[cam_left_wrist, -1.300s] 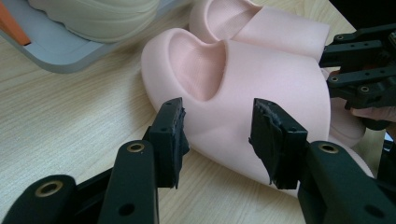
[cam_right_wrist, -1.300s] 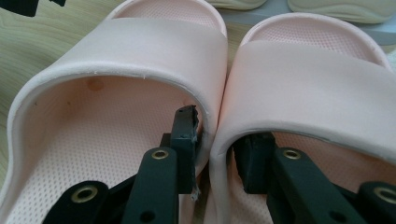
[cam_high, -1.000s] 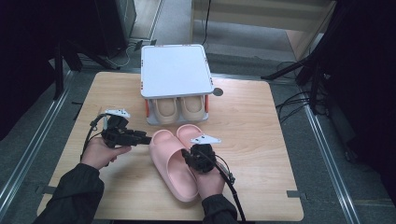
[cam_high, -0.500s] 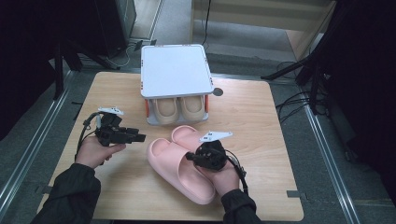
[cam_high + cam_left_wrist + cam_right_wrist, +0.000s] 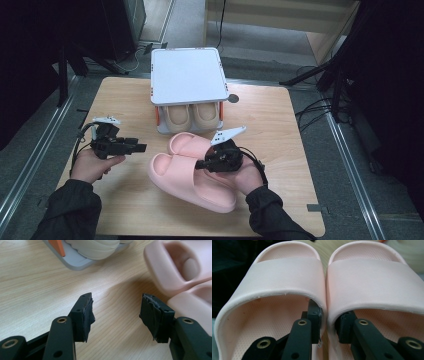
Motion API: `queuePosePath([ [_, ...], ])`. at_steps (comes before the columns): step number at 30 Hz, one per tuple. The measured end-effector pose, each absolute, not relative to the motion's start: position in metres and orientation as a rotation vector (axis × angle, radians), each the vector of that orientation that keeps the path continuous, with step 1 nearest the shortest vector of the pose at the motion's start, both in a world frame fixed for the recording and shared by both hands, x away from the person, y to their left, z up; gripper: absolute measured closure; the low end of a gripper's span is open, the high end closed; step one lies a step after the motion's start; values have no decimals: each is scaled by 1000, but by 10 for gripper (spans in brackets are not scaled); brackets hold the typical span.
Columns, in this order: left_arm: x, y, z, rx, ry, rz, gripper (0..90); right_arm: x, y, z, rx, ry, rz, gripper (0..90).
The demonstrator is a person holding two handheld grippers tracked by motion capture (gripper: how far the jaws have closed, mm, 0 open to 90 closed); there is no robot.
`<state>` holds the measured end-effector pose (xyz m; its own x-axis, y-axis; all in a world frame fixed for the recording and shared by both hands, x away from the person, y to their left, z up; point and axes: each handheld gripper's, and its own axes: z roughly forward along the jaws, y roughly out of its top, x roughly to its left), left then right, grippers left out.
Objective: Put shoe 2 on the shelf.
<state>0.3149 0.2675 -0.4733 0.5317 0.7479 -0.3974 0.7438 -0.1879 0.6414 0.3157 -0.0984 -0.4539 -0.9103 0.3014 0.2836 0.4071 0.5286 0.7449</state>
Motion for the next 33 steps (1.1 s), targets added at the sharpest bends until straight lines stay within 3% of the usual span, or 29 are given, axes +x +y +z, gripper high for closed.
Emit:
queuePosePath([
  [17,292,283,-476,1913,1274,17,429,340,-77,-392,-386,-2619,-1334,768],
  [33,288,282,-477,1894,1264,6,428,392,-55,-323,-720,-2692,-1388,769],
])
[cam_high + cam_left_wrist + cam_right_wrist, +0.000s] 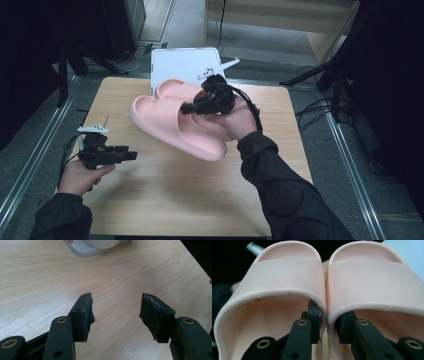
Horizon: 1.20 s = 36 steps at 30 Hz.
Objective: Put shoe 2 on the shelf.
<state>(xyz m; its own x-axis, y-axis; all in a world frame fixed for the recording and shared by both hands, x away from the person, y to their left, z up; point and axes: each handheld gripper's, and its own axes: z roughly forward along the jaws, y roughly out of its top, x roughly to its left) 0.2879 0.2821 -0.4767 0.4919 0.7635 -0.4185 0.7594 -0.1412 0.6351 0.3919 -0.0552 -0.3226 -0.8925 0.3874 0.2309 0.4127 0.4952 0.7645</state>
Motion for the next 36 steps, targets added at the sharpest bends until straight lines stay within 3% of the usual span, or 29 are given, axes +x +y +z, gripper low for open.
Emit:
queuePosePath([
  [18,295,256,-478,1966,1176,-28,428,495,-23,-306,-1520,-2619,-1460,769],
  [36,302,241,-480,2006,1126,-71,433,536,12,-330,-2008,-2502,-1319,762],
])
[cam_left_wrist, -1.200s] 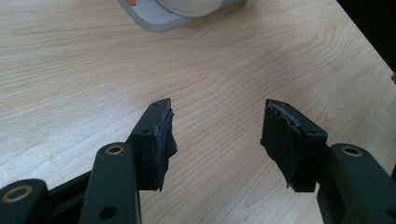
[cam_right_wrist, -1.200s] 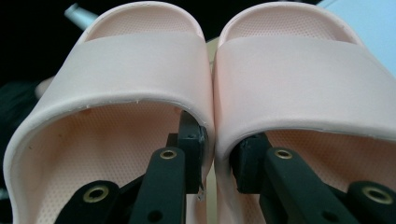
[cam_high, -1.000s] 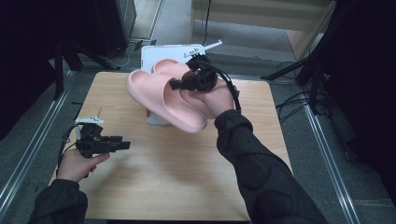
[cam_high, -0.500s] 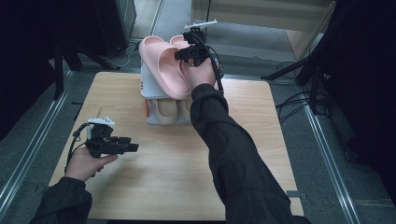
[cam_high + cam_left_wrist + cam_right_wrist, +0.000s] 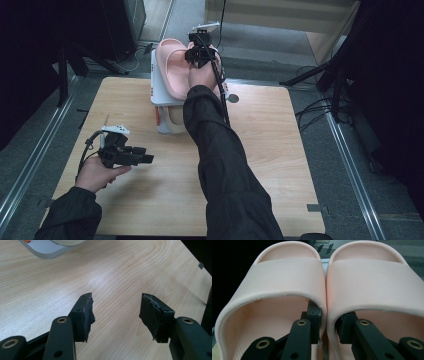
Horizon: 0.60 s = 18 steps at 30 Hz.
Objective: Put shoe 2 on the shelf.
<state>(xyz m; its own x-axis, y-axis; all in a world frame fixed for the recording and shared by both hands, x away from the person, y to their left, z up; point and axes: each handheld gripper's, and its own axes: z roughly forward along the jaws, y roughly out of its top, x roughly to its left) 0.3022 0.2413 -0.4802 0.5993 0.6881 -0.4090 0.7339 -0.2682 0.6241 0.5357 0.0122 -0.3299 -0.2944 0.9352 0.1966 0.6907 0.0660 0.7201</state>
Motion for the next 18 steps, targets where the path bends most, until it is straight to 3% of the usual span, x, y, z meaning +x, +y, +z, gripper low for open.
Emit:
queuePosePath([
  [11,302,239,-481,2020,1116,-70,433,540,13,-334,1635,2015,1085,733],
  [18,302,239,-481,2015,1120,-70,433,539,14,-337,1616,2029,1089,620],
])
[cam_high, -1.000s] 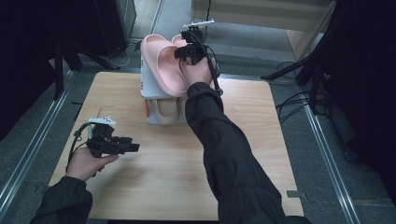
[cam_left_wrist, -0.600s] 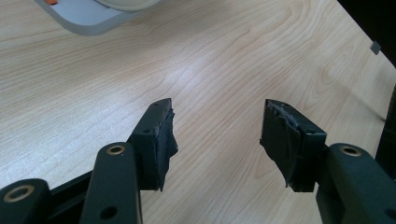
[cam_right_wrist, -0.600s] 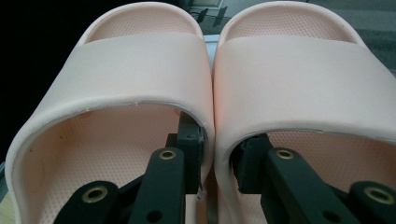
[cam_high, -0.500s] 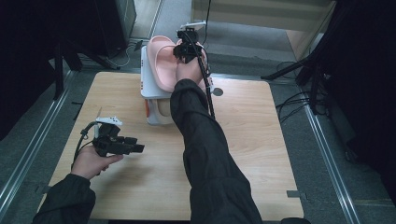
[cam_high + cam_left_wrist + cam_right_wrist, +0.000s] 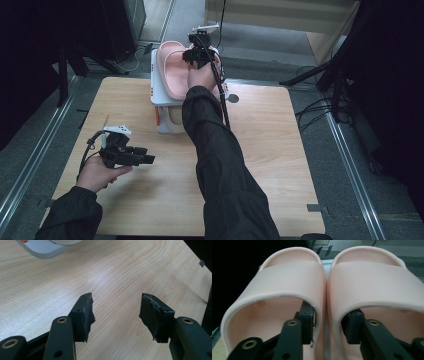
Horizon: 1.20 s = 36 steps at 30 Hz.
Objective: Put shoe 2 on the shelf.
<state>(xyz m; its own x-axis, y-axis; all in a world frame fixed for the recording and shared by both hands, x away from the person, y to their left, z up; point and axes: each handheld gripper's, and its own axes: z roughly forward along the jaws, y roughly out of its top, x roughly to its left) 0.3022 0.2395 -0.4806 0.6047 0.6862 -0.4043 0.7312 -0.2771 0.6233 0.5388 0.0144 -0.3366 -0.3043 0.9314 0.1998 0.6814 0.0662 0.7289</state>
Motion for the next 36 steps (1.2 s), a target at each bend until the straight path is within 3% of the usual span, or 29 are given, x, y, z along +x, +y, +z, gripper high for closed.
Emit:
queuePosePath([
  [10,303,243,-481,2014,1133,-61,433,529,10,-337,1571,2064,1105,555],
  [36,304,242,-481,2039,1140,-46,427,474,-24,-331,1424,2200,1251,551],
])
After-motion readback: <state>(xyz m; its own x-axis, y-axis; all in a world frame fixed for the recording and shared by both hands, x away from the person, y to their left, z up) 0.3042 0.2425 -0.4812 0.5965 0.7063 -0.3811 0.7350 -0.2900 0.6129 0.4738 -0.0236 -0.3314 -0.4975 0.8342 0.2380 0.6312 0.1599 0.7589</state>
